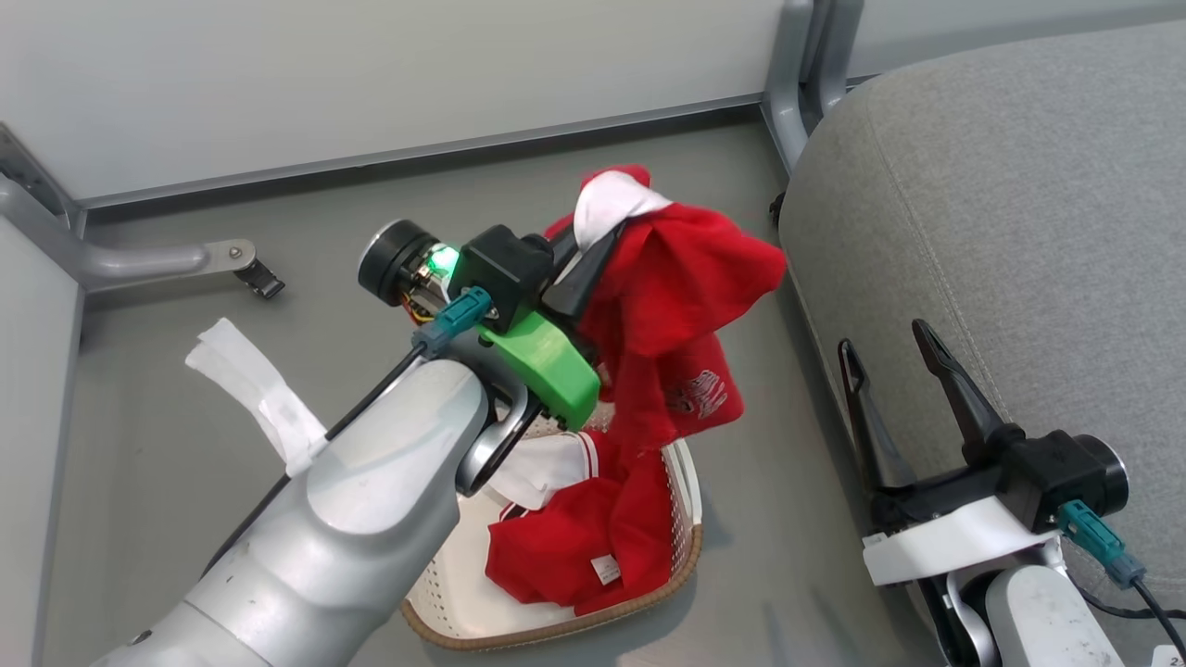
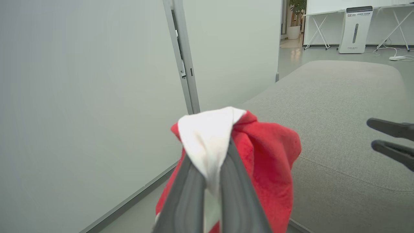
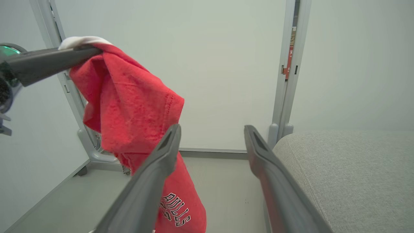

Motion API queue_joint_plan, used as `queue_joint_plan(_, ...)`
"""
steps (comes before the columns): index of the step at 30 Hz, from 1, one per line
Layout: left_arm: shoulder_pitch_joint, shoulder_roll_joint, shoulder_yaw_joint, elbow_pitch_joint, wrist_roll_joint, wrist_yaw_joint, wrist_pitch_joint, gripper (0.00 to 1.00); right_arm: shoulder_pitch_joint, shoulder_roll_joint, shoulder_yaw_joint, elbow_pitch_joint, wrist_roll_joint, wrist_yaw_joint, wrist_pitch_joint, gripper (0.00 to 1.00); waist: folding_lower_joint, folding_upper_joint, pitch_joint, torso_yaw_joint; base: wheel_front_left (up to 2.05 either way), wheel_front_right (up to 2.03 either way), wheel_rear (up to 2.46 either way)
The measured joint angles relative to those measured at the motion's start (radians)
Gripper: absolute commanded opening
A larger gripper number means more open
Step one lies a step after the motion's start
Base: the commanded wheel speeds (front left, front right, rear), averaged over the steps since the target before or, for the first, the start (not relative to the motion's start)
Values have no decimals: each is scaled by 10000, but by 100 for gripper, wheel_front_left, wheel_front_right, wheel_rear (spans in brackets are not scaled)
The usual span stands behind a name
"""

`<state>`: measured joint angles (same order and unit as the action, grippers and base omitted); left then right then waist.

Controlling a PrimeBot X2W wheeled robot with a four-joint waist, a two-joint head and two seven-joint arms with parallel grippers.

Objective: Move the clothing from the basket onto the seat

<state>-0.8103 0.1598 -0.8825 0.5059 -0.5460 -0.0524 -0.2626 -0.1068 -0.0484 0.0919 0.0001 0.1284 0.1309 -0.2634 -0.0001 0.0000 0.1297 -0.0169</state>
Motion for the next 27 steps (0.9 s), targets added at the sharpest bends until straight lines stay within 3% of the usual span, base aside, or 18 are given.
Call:
queue_joint_plan(11, -27, -318, 558, -1220, 138, 259, -13, 0, 149, 0, 67, -146, 109, 0, 2, 100, 0, 0, -220, 33, 0, 0, 0)
queue_joint_plan(27, -26, -370, 617, -1490, 52, 397, -13, 0, 226, -2, 648, -454, -48, 0, 2, 100, 0, 0, -323, 47, 0, 0, 0)
